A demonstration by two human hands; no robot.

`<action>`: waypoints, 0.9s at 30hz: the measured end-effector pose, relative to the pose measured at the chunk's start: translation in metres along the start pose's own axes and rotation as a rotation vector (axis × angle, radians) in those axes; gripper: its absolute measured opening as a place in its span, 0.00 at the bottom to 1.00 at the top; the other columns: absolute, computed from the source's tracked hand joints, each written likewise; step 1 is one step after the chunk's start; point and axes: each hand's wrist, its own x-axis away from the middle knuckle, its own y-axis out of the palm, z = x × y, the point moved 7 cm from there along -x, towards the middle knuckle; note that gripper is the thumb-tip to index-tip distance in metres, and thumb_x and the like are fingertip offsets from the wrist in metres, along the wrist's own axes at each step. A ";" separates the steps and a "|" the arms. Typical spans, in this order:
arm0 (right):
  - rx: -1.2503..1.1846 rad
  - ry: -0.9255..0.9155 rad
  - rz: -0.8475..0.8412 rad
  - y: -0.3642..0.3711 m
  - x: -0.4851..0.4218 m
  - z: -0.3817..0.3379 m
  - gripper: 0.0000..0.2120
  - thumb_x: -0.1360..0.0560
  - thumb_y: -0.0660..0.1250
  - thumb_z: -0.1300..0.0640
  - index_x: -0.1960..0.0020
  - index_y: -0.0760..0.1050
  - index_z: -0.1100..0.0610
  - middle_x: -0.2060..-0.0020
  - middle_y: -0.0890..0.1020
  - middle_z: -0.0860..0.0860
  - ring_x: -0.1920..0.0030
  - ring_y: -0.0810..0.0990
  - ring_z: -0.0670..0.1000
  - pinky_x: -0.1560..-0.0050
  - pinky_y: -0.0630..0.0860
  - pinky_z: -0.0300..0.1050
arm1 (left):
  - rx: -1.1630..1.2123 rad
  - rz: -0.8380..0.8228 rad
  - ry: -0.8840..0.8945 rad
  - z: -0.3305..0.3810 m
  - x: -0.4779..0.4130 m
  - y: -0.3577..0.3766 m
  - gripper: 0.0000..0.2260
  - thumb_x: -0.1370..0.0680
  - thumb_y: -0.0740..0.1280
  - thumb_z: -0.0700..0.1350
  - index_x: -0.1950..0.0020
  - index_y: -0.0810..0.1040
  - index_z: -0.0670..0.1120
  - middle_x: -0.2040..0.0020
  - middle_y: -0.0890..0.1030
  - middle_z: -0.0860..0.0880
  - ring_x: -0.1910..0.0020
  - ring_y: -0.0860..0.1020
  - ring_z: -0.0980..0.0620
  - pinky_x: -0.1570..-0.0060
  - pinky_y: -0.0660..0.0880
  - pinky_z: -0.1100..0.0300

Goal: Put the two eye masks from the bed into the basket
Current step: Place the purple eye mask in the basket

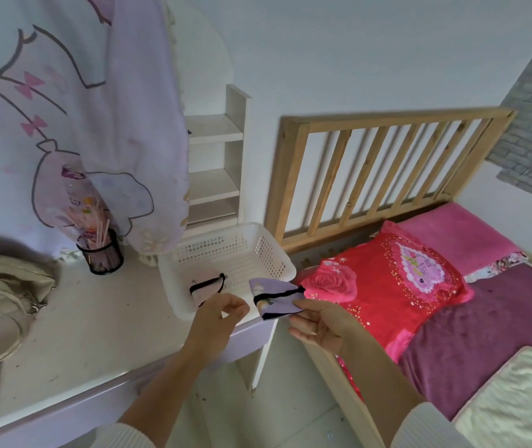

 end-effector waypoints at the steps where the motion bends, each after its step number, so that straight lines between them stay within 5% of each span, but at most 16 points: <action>1: 0.026 -0.004 0.008 0.003 -0.006 -0.002 0.02 0.29 0.69 0.63 0.56 0.78 0.60 0.73 0.84 0.50 0.74 0.82 0.47 0.58 0.80 0.48 | 0.017 -0.004 -0.016 -0.005 -0.003 0.001 0.05 0.25 0.68 0.43 0.60 0.81 0.47 0.60 0.81 0.55 0.58 0.76 0.61 0.60 0.68 0.71; 7: 0.168 -0.024 0.007 0.023 -0.059 -0.042 0.10 0.30 0.71 0.64 0.67 0.74 0.57 0.81 0.71 0.47 0.78 0.69 0.45 0.67 0.70 0.37 | 0.012 0.137 -0.131 -0.029 -0.045 -0.010 0.06 0.24 0.66 0.46 0.60 0.77 0.56 0.58 0.80 0.59 0.55 0.77 0.58 0.58 0.69 0.68; 10: 0.232 -0.067 0.007 0.032 -0.100 -0.076 0.04 0.28 0.69 0.64 0.61 0.76 0.60 0.77 0.74 0.51 0.75 0.69 0.46 0.74 0.70 0.35 | -0.059 0.307 -0.148 -0.042 -0.073 -0.033 0.02 0.24 0.67 0.45 0.53 0.79 0.51 0.51 0.80 0.53 0.47 0.77 0.50 0.53 0.72 0.68; 13: 0.297 -0.073 0.060 0.040 -0.150 -0.094 0.01 0.27 0.65 0.66 0.57 0.74 0.63 0.71 0.75 0.55 0.73 0.73 0.49 0.75 0.73 0.37 | -0.366 0.411 -0.272 -0.072 -0.089 -0.049 0.17 0.24 0.66 0.44 0.36 0.72 0.44 0.31 0.70 0.43 0.30 0.64 0.42 0.35 0.67 0.52; 16: 0.412 -0.028 0.083 0.046 -0.198 -0.091 0.04 0.28 0.62 0.69 0.59 0.74 0.64 0.69 0.78 0.57 0.72 0.75 0.51 0.69 0.74 0.43 | -0.496 0.413 -0.390 -0.097 -0.097 -0.053 0.27 0.23 0.65 0.47 0.26 0.62 0.43 0.23 0.55 0.38 0.24 0.52 0.39 0.28 0.61 0.43; 19: 0.520 0.012 0.078 0.048 -0.235 -0.077 0.05 0.28 0.61 0.71 0.60 0.74 0.65 0.69 0.77 0.58 0.72 0.75 0.53 0.67 0.74 0.46 | -0.559 0.378 -0.481 -0.121 -0.098 -0.048 0.31 0.22 0.63 0.47 0.23 0.53 0.43 0.21 0.48 0.39 0.22 0.47 0.41 0.25 0.55 0.45; 27: 0.725 0.134 0.061 0.048 -0.264 -0.054 0.04 0.28 0.59 0.69 0.59 0.71 0.64 0.69 0.73 0.57 0.76 0.69 0.53 0.73 0.69 0.43 | -0.711 0.357 -0.500 -0.137 -0.095 -0.038 0.34 0.24 0.61 0.41 0.23 0.46 0.39 0.22 0.48 0.36 0.22 0.48 0.41 0.25 0.55 0.52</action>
